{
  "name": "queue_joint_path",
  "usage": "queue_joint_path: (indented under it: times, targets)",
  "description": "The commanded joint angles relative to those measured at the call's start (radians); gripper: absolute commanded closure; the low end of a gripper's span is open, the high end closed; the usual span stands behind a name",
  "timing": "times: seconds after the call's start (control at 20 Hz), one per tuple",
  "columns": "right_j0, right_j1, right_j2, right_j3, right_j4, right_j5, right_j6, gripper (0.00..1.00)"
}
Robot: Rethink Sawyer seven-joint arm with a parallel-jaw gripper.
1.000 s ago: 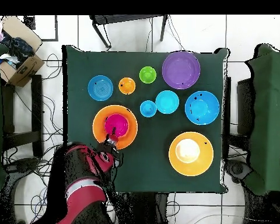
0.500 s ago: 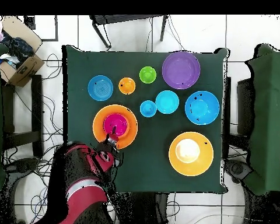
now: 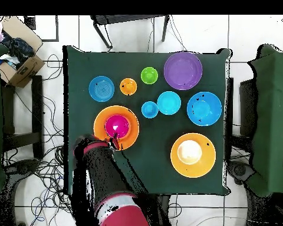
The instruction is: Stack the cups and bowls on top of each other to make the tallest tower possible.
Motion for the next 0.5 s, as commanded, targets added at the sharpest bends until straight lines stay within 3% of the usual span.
queue_joint_path:
  times: [0.05,0.2,0.5]
  targets:
    - [-0.205,-0.152,0.22,0.133,0.257,-0.019,-0.604,0.0]
    - [-0.253,-0.178,0.274,0.155,0.309,0.006,-0.655,0.0]
    - [-0.464,-0.272,0.466,0.251,0.538,0.047,-0.882,0.0]
